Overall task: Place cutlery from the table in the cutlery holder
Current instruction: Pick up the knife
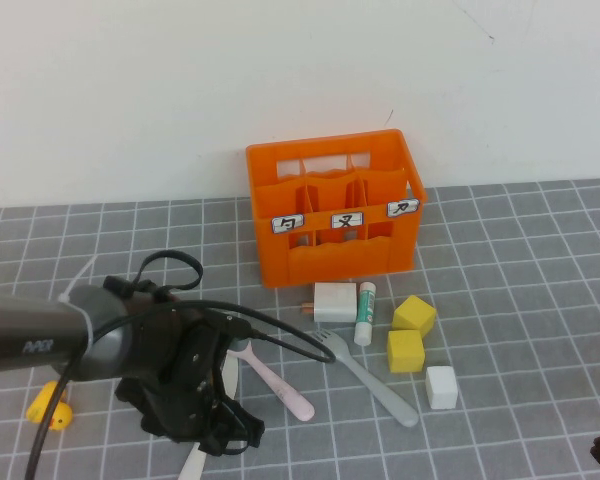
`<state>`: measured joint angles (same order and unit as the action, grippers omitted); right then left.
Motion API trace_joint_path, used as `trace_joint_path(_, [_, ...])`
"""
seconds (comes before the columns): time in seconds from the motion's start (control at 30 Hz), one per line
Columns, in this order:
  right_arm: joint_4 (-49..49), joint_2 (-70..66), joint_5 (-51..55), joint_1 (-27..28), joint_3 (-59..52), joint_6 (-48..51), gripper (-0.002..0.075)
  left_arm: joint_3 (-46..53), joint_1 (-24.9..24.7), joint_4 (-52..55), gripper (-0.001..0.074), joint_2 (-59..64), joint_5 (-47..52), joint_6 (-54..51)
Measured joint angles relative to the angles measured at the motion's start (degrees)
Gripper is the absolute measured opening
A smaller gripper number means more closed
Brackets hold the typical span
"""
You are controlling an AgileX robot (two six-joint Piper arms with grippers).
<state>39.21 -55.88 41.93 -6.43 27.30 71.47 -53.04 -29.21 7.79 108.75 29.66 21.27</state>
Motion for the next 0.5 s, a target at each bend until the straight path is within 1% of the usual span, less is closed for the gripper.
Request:
trace_joint_path(0.1, [-0.3, 0.0, 0.0, -0.1, 0.0, 0.0, -0.0003, -0.1, 0.0, 0.1, 0.0341, 0.4, -0.1, 0.2])
trace_joint_path(0.33, [-0.4, -0.3, -0.2, -0.1, 0.0, 0.0, -0.0003, -0.2, -0.1, 0.1, 0.0258, 0.6, -0.1, 1.5])
trace_joint_path(0.4, [-0.5, -0.3, -0.2, -0.1, 0.0, 0.0, -0.0003, -0.2, -0.3, 0.0, 0.0218, 0.7, -0.1, 1.5])
trace_joint_path(0.5, [-0.5, -0.3, -0.2, -0.1, 0.0, 0.0, -0.0003, -0.2, -0.3, 0.0, 0.0112, 0.7, -0.3, 1.5])
